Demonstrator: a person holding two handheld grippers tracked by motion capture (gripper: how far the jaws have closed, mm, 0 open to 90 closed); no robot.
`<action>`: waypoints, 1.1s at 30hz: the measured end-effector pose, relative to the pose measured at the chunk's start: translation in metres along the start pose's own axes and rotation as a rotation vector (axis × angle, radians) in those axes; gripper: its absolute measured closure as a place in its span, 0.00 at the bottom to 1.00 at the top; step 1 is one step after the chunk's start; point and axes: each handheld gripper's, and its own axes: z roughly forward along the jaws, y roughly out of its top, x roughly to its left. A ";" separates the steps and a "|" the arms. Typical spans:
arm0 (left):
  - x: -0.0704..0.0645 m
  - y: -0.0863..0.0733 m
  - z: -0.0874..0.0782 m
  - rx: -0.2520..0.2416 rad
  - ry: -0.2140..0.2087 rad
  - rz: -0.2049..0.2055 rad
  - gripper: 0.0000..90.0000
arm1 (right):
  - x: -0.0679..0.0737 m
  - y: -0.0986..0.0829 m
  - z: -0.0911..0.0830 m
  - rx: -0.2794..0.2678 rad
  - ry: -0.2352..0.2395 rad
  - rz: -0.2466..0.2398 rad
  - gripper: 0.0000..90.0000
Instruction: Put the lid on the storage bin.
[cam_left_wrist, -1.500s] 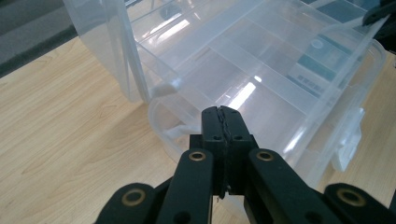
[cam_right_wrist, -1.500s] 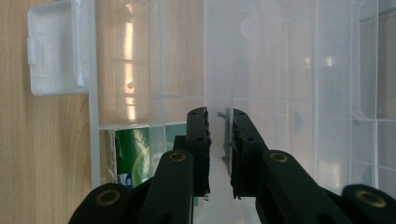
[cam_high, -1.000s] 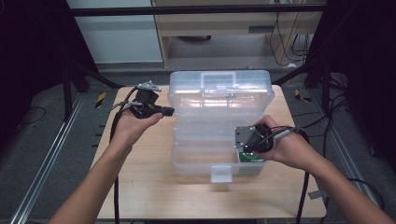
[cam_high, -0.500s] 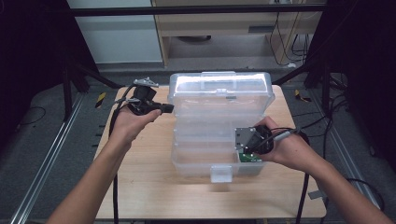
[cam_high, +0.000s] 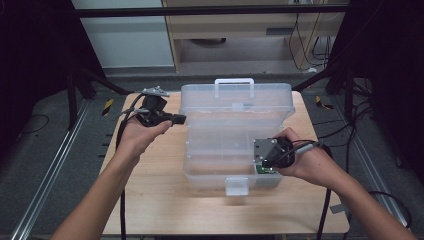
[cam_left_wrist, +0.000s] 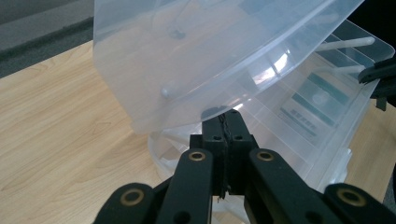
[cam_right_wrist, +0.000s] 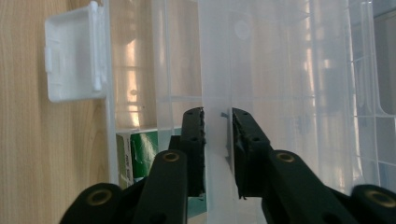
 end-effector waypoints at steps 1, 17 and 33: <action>-0.001 -0.002 0.000 0.003 -0.006 0.005 0.99 | 0.001 0.000 -0.003 -0.020 -0.006 0.021 0.78; -0.012 -0.025 -0.001 0.002 -0.024 0.014 0.99 | 0.019 -0.020 -0.018 -0.089 -0.063 0.181 0.47; -0.020 -0.046 0.002 0.007 -0.018 0.034 1.00 | 0.034 -0.048 -0.033 -0.090 -0.085 0.351 0.23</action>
